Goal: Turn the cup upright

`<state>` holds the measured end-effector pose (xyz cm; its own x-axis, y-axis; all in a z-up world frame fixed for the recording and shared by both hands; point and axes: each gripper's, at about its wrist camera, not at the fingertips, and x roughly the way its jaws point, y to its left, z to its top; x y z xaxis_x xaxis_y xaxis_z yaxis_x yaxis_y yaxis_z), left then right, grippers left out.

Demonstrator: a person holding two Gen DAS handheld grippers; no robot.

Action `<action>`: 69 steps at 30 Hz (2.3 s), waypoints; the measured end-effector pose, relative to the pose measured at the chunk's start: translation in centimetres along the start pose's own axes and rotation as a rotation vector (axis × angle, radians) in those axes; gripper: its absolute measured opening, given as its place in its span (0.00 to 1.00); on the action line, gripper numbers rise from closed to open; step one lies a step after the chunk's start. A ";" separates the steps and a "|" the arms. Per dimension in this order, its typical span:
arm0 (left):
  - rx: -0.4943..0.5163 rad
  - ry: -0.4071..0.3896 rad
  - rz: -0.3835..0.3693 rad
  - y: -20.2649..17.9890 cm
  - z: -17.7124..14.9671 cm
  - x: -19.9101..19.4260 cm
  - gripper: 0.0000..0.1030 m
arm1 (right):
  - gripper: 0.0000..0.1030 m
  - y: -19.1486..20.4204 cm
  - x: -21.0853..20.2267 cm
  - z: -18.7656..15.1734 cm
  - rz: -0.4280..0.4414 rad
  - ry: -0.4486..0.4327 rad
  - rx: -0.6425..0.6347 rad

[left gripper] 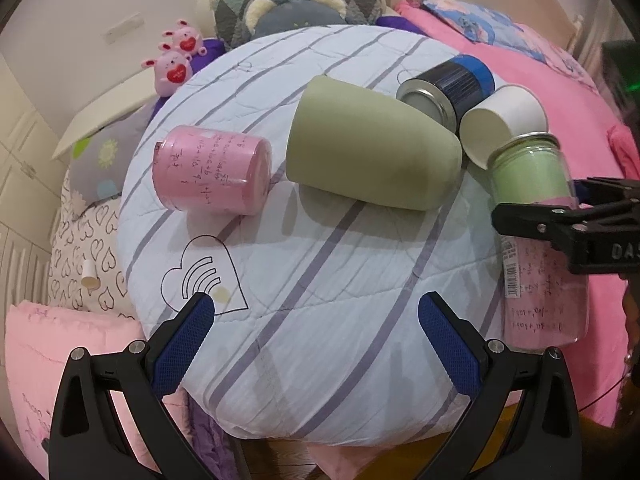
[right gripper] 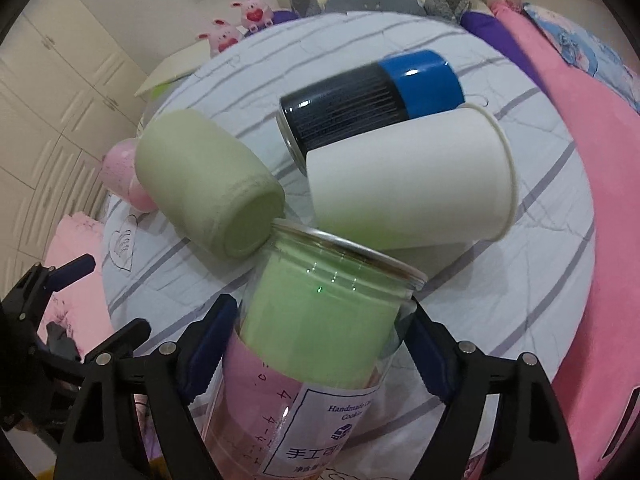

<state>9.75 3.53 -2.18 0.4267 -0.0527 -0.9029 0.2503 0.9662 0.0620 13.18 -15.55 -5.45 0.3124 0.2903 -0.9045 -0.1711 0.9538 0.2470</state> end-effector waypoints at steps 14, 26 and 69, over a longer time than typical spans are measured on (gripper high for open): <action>-0.090 -0.149 0.015 -0.1 0.8 -1.8 1.00 | 0.74 2.2 -5.5 -2.5 -0.053 -0.341 -0.164; -0.161 -0.234 0.038 0.1 -0.6 -2.5 1.00 | 0.74 4.3 -6.8 -7.7 -0.126 -0.652 -0.318; -0.158 -0.575 0.066 -9.1 -9.0 -10.2 1.00 | 1.00 -1.2 -15.0 -17.2 -0.070 -0.873 -0.069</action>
<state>-4.72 -2.40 2.61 0.8497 -0.0769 -0.5217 0.0942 0.9955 0.0066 -7.37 -22.39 1.87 0.9228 0.2140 -0.3205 -0.1721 0.9729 0.1542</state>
